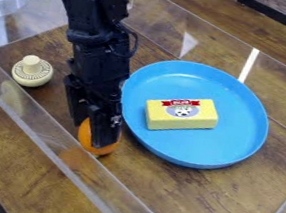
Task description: Put the orange ball in the blue tray
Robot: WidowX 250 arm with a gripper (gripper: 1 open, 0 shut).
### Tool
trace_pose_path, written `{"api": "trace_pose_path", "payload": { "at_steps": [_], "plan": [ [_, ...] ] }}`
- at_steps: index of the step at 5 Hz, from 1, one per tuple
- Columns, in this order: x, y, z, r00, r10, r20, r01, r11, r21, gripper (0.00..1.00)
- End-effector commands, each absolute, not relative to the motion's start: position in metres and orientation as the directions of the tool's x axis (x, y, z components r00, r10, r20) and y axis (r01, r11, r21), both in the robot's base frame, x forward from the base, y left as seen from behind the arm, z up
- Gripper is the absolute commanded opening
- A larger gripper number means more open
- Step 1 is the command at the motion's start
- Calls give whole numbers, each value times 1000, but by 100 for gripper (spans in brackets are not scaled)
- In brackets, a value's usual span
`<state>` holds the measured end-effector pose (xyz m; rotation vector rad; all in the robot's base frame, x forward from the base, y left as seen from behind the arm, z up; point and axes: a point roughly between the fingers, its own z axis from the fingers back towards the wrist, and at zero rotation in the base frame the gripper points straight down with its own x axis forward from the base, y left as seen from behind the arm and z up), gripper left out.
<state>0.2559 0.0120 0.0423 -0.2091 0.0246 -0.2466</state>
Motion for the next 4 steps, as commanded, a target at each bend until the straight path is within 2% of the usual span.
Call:
{"api": "trace_pose_path", "payload": {
  "at_steps": [1, 4],
  "plan": [
    [266, 12, 57, 962, -266, 62, 273, 945, -181, 0],
    [268, 10, 55, 952, -299, 67, 307, 935, -178, 0]
  ]
}}
